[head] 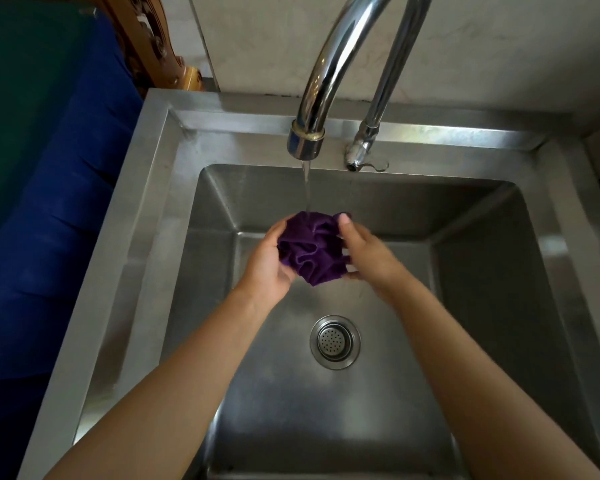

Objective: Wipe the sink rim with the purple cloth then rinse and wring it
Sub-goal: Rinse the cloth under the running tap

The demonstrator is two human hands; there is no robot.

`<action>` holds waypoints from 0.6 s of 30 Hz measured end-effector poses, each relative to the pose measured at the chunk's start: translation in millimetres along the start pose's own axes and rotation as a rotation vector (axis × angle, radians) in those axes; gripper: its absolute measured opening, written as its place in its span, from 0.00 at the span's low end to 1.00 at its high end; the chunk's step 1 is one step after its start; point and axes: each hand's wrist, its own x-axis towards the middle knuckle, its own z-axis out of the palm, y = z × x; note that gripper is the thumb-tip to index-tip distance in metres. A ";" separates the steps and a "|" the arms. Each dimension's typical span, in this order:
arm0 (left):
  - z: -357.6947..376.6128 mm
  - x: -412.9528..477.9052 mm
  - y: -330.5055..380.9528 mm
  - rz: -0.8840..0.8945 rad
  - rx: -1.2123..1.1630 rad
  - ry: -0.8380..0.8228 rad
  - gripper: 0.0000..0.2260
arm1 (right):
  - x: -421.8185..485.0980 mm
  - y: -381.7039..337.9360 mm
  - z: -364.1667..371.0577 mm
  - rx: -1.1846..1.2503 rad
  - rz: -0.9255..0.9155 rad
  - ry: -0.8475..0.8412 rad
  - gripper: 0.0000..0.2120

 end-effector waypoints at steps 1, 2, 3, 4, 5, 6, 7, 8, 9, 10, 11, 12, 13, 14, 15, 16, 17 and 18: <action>1.3 0.3 -1.0 0.008 -0.004 -0.003 0.20 | 5.7 1.8 9.5 0.113 0.013 -0.047 0.19; 1.6 0.3 -0.8 0.022 -0.011 -0.007 0.18 | 11.6 2.6 16.3 0.193 -0.007 -0.037 0.18; 1.5 -0.5 0.8 0.037 -0.013 -0.015 0.16 | 16.7 2.3 20.7 0.253 -0.038 0.010 0.15; 0.8 -1.9 2.6 0.058 0.010 -0.025 0.14 | 20.3 1.5 23.0 0.290 -0.069 0.075 0.12; -0.5 -3.6 4.4 0.078 0.065 -0.035 0.14 | 23.7 1.3 24.1 0.302 -0.090 0.139 0.09; -2.6 -5.0 5.1 0.096 0.137 -0.046 0.17 | 24.8 0.2 24.9 0.306 -0.102 0.184 0.08; -4.2 -6.8 4.9 0.108 0.203 -0.057 0.21 | 24.9 -0.3 25.8 0.312 -0.116 0.208 0.06; -6.9 -7.5 4.1 0.115 0.249 -0.070 0.24 | 24.8 -0.9 27.0 0.333 -0.134 0.210 0.05; -9.1 -7.6 3.5 0.119 0.278 -0.085 0.26 | 24.1 -1.2 27.8 0.367 -0.152 0.195 0.05; -12.8 -5.2 2.2 0.123 0.298 -0.096 0.25 | 23.5 -0.9 28.1 0.397 -0.163 0.173 0.05; -14.4 -3.7 2.0 0.123 0.316 -0.103 0.22 | 22.9 -0.5 27.9 0.416 -0.170 0.152 0.06; -15.1 -2.5 3.0 0.123 0.323 -0.088 0.18 | 22.2 0.4 26.8 0.422 -0.174 0.133 0.07; -14.3 -2.1 5.3 0.115 0.313 -0.057 0.16 | 22.3 1.8 25.2 0.416 -0.176 0.119 0.08; -13.8 -0.5 7.1 0.103 0.286 -0.024 0.14 | 22.5 2.7 23.6 0.406 -0.182 0.109 0.10; -11.6 -0.3 9.2 0.078 0.250 0.001 0.15 | 22.7 2.5 22.8 0.385 -0.195 0.105 0.11; -9.3 0.2 11.3 0.041 0.215 0.017 0.16 | 22.5 1.4 23.0 0.343 -0.222 0.106 0.13; -5.2 -0.5 13.5 -0.008 0.183 0.025 0.17 | 21.4 -0.6 24.2 0.268 -0.267 0.119 0.13; -1.7 -0.5 14.4 -0.051 0.160 0.025 0.19 | 19.8 -2.6 26.4 0.157 -0.327 0.141 0.12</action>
